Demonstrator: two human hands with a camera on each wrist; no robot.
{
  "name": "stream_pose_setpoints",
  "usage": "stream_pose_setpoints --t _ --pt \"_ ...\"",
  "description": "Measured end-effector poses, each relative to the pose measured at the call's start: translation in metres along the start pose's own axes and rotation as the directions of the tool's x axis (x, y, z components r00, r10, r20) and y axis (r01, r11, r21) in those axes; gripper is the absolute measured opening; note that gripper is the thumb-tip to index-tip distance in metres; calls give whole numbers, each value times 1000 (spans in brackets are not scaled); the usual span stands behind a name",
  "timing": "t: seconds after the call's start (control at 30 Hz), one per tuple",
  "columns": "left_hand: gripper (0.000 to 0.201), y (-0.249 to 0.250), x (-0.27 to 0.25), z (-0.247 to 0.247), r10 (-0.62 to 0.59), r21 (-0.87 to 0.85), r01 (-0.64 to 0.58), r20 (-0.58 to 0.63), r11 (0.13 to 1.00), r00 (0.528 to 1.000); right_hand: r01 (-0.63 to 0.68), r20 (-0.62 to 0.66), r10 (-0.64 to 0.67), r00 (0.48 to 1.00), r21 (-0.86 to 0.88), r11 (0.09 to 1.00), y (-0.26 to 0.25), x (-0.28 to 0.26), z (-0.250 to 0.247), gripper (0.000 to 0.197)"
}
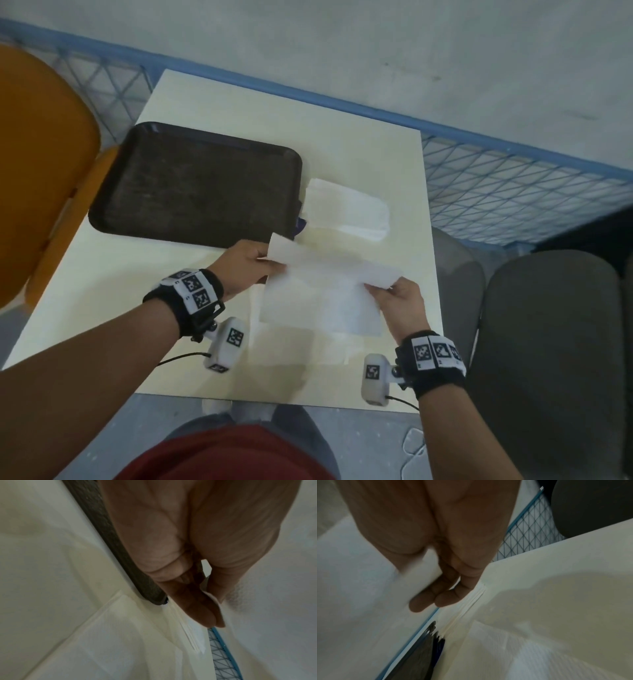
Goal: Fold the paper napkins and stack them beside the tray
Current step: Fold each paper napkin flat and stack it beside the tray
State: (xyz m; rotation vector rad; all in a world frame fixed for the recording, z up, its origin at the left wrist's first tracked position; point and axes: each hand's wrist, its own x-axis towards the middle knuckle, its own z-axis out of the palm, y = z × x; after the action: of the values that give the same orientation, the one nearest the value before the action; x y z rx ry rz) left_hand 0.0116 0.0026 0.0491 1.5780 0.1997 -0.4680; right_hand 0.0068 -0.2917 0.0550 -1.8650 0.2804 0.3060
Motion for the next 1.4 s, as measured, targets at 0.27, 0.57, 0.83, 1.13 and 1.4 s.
stream_pose_setpoints --t 0.27,0.57,0.83,1.13,1.4 --pt "39 -9 -7 -9 49 182 -65 91 981 995 -120 50 109 993 369 922 13 -10 -1 20" --pt "52 -44 -8 -13 -70 577 -25 141 817 987 -55 0 55 998 -132 990 40 -1 12 18" --pt "61 -89 -4 48 157 882 -240 191 405 969 311 189 -254 948 -711 631 74 -1 51 49" --pt "59 -92 15 54 152 967 -182 156 178 976 216 274 95 957 -893 394 87 -15 72 73" --pt "12 -60 41 48 71 870 -19 -19 493 997 118 169 64 984 -869 480 83 -4 33 74"
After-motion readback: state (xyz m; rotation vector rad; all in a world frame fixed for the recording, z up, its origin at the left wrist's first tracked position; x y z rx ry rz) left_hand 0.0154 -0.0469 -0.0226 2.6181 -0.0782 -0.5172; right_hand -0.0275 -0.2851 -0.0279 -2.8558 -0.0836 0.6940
